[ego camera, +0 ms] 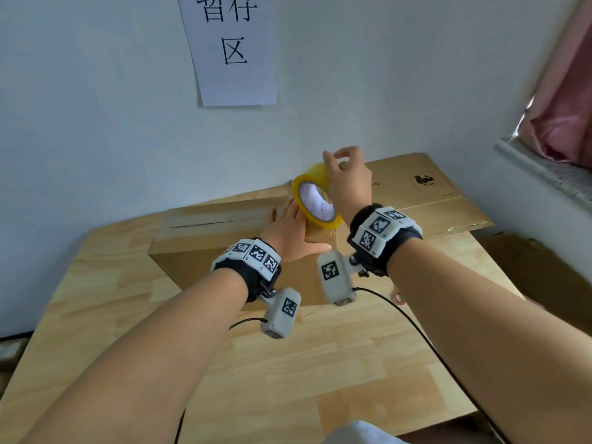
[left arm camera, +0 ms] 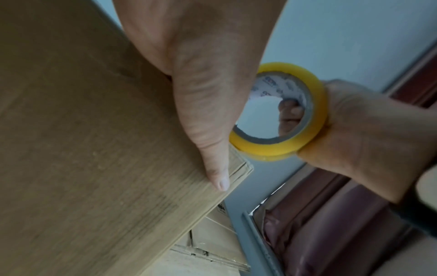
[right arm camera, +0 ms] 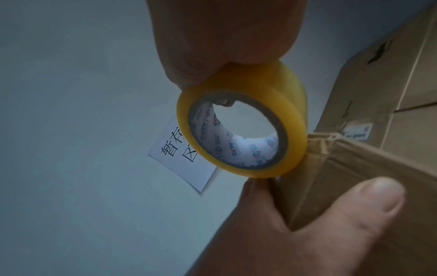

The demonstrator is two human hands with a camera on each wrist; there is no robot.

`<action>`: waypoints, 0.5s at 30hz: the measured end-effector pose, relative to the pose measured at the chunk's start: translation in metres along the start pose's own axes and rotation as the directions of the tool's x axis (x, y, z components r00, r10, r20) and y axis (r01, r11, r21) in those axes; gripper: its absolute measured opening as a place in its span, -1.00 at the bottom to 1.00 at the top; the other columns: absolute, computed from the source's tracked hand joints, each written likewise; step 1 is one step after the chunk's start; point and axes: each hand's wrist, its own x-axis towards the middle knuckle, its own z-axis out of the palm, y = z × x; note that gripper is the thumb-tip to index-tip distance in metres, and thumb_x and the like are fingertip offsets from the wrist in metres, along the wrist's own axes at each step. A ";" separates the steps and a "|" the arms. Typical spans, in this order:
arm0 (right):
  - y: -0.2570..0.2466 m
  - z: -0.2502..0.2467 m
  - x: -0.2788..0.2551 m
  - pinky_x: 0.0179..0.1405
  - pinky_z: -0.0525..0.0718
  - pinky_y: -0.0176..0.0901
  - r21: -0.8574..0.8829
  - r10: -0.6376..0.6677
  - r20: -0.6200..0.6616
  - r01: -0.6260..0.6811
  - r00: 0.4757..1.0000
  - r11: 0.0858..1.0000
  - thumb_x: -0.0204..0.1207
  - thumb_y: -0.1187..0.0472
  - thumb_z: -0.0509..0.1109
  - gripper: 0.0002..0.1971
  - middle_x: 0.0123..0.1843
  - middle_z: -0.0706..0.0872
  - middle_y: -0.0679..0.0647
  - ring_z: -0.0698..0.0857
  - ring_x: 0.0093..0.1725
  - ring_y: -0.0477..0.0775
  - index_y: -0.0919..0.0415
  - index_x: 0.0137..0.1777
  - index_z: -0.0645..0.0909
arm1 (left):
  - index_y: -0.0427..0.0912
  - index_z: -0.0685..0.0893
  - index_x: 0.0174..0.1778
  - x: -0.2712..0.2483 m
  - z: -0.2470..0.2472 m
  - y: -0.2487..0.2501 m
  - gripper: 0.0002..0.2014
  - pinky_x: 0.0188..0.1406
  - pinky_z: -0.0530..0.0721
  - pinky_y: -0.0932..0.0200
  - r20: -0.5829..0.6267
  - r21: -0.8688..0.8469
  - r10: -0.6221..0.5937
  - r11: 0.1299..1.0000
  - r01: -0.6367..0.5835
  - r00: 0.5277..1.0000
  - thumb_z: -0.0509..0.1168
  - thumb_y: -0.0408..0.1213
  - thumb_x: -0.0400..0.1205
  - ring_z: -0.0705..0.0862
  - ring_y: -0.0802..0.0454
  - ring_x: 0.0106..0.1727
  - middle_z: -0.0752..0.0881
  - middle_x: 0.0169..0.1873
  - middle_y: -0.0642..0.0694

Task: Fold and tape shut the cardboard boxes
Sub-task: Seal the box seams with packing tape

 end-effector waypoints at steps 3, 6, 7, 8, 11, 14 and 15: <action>0.002 -0.002 -0.003 -0.54 0.35 -0.36 -0.038 -0.009 -0.050 0.007 0.999 0.999 0.62 0.01 0.23 -0.74 -0.47 0.52 -0.01 0.49 -0.47 -0.05 0.22 0.10 0.48 | -0.08 -0.12 0.69 0.005 0.000 -0.006 0.07 0.61 -0.06 -0.21 -0.011 -0.043 -0.006 0.999 0.006 1.000 0.21 0.43 0.45 -0.09 -0.03 0.68 -0.05 0.68 -0.04; -0.005 0.001 -0.004 -0.39 0.50 -0.17 -0.125 -0.001 -0.030 -0.003 1.000 0.992 0.62 0.00 0.20 -0.72 -0.28 0.65 0.12 0.60 -0.33 0.08 0.21 0.13 0.47 | -0.11 -0.09 0.69 0.003 0.000 -0.017 0.07 0.61 -0.07 -0.10 -0.032 -0.030 0.029 0.999 -0.030 0.999 0.21 0.43 0.45 -0.08 0.02 0.68 -0.05 0.68 -0.05; -0.006 0.003 -0.004 -0.28 0.57 -0.11 -0.155 0.006 -0.021 -0.009 1.000 0.988 0.62 -0.01 0.20 -0.71 -0.19 0.68 0.15 0.64 -0.23 0.15 0.20 0.13 0.46 | -0.11 -0.12 0.69 0.001 -0.001 -0.023 0.06 0.61 -0.10 -0.07 -0.024 -0.027 0.052 0.998 -0.053 0.998 0.20 0.42 0.46 -0.11 0.04 0.68 -0.08 0.68 -0.04; -0.007 0.005 -0.005 -0.17 0.61 -0.05 -0.184 0.012 -0.012 -0.014 1.000 0.983 0.62 -0.02 0.19 -0.71 -0.13 0.69 0.18 0.66 -0.15 0.20 0.19 0.13 0.46 | -0.10 -0.15 0.69 -0.002 -0.001 -0.031 0.05 0.61 -0.13 -0.04 -0.004 -0.029 0.072 0.997 -0.072 0.997 0.20 0.40 0.48 -0.13 0.06 0.68 -0.12 0.68 -0.03; -0.011 0.007 -0.007 -0.03 0.62 0.00 -0.240 0.031 0.002 -0.030 1.000 0.970 0.64 -0.03 0.16 -0.72 -0.04 0.68 0.19 0.66 -0.03 0.26 0.17 0.12 0.47 | -0.05 -0.25 0.68 -0.014 -0.005 -0.065 0.05 0.62 -0.22 -0.01 0.069 -0.028 0.089 0.996 -0.087 0.994 0.21 0.38 0.49 -0.21 0.09 0.68 -0.23 0.67 0.03; -0.015 0.008 -0.009 -0.09 0.54 -0.09 -0.273 0.034 0.006 -0.031 0.999 0.962 0.67 -0.02 0.13 -0.68 -0.01 0.64 0.17 0.63 0.00 0.23 0.20 0.18 0.50 | -0.03 -0.29 0.67 -0.030 -0.011 -0.110 0.09 0.64 -0.26 -0.10 0.097 0.000 0.067 0.998 -0.067 0.993 0.20 0.41 0.46 -0.25 0.11 0.67 -0.28 0.66 0.04; -0.016 0.009 -0.009 -0.11 0.52 -0.11 -0.278 0.027 0.004 -0.025 1.000 0.960 0.67 -0.02 0.12 -0.67 -0.01 0.64 0.17 0.63 -0.01 0.22 0.22 0.20 0.50 | -0.03 -0.30 0.67 -0.036 -0.012 -0.123 0.10 0.63 -0.27 -0.13 0.099 0.017 0.052 0.998 -0.054 0.994 0.19 0.43 0.45 -0.25 0.11 0.67 -0.29 0.66 0.04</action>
